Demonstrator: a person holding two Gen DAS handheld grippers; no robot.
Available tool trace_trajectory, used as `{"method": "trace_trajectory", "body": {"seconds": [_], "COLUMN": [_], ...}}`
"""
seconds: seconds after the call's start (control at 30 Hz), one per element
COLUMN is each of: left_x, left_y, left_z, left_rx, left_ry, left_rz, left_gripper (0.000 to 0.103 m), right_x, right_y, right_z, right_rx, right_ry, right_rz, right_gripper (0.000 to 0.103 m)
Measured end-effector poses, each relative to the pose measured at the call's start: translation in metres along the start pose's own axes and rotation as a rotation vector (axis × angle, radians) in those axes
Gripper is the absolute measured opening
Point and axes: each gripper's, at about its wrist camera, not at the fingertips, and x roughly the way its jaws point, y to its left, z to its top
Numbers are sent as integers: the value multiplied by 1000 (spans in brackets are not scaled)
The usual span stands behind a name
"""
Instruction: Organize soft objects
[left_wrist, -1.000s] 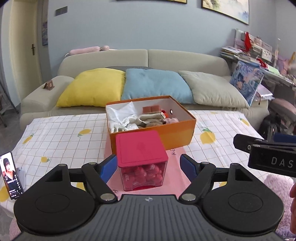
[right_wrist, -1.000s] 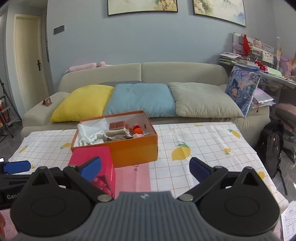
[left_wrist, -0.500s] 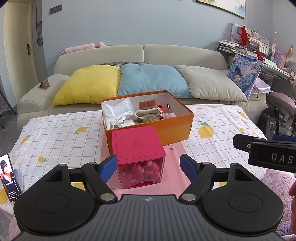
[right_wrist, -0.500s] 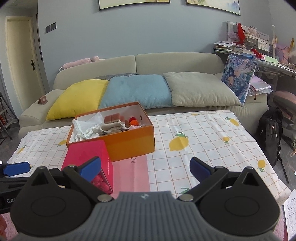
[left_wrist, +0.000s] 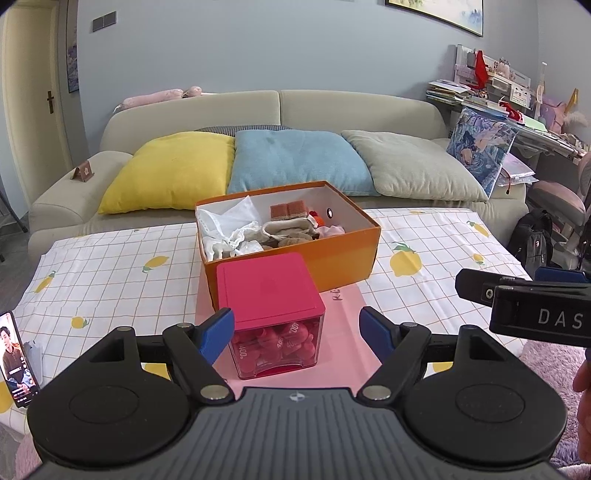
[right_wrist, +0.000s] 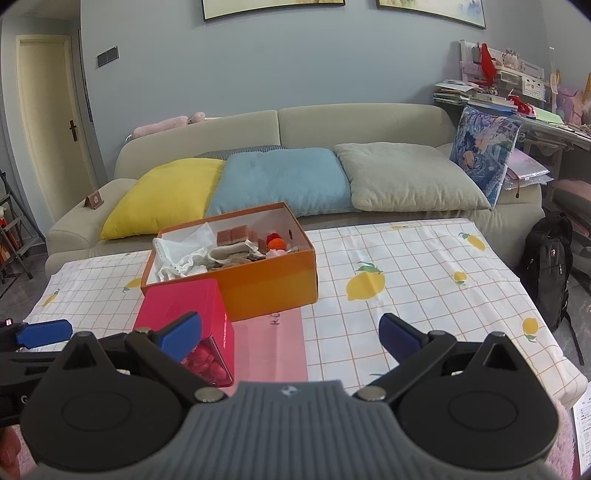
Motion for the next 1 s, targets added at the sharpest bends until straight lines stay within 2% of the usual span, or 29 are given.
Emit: {"method": "trace_trajectory", "body": {"seconds": [0.3, 0.63, 1.0], "left_x": [1, 7, 11], "left_y": [-1, -1, -1], "left_z": [3, 9, 10], "left_rx": [13, 2, -9], "left_ry": [-23, -70, -58], "left_rz": [-6, 34, 11], "left_gripper": [90, 90, 89], "right_x": [1, 1, 2], "right_y": [0, 3, 1], "right_z": [0, 0, -1], "right_rx": [-3, -23, -21], "right_ry": [1, 5, 15], "right_rz": [-8, -32, -51], "right_gripper": [100, 100, 100]}}
